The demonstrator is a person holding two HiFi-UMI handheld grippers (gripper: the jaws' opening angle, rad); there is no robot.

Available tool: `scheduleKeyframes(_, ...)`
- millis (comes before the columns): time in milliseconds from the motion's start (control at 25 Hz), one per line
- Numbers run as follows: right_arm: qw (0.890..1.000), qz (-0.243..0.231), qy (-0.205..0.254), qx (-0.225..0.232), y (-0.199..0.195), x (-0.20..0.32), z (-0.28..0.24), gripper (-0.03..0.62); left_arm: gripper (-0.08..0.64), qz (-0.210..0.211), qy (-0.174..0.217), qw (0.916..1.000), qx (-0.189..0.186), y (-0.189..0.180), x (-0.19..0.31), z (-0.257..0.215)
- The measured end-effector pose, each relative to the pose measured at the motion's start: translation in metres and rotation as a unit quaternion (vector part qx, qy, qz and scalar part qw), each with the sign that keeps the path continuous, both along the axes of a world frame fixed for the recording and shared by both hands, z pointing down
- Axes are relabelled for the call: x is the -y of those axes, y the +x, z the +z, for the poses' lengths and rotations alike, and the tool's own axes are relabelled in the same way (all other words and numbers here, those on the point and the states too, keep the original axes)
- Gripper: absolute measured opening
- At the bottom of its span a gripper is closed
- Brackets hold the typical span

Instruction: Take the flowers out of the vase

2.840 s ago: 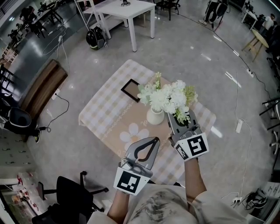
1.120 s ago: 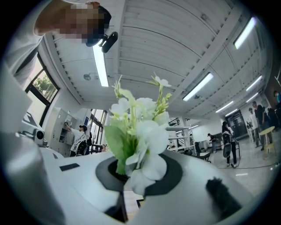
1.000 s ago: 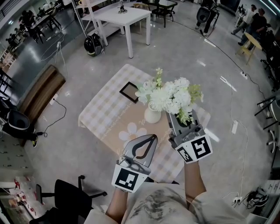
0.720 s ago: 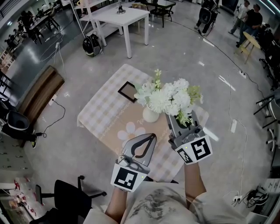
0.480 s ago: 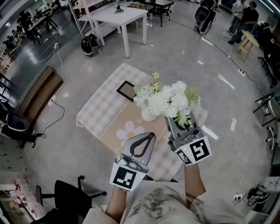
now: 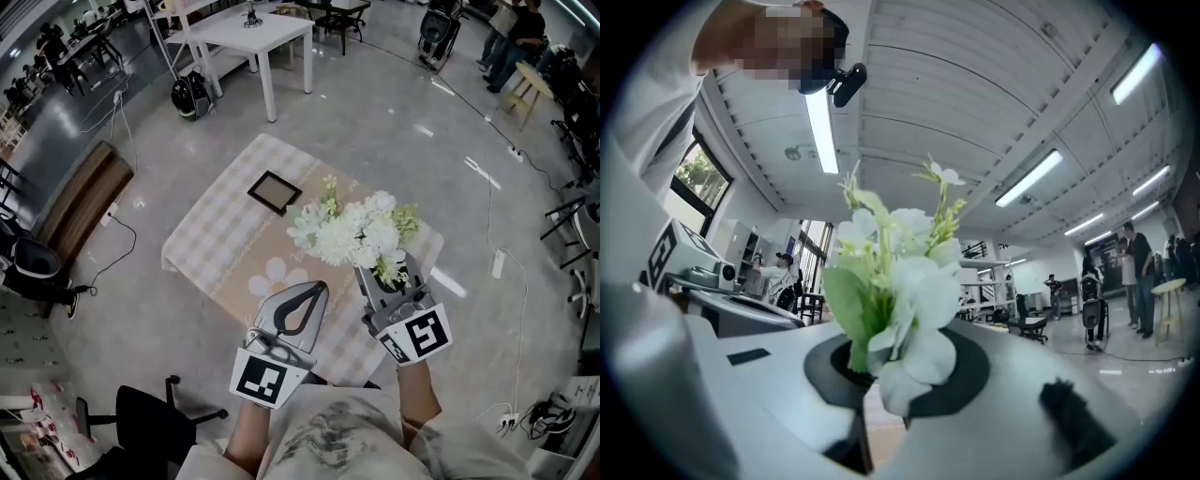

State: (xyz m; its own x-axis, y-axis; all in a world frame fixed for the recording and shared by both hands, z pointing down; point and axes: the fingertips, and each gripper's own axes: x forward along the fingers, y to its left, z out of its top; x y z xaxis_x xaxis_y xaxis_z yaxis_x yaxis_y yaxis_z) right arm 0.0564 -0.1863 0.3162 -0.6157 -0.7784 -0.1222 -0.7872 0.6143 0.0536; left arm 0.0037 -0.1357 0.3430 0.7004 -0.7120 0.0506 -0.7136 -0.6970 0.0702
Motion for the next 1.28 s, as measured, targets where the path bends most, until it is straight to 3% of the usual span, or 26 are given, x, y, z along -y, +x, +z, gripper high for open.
scheduleKeyframes(1280,0.999,0.0,-0.032,-0.007,-0.007,-0.011,0.024,0.066,0.009,-0.009,-0.01,0.9998,-0.017,-0.013,0.004,0.006)
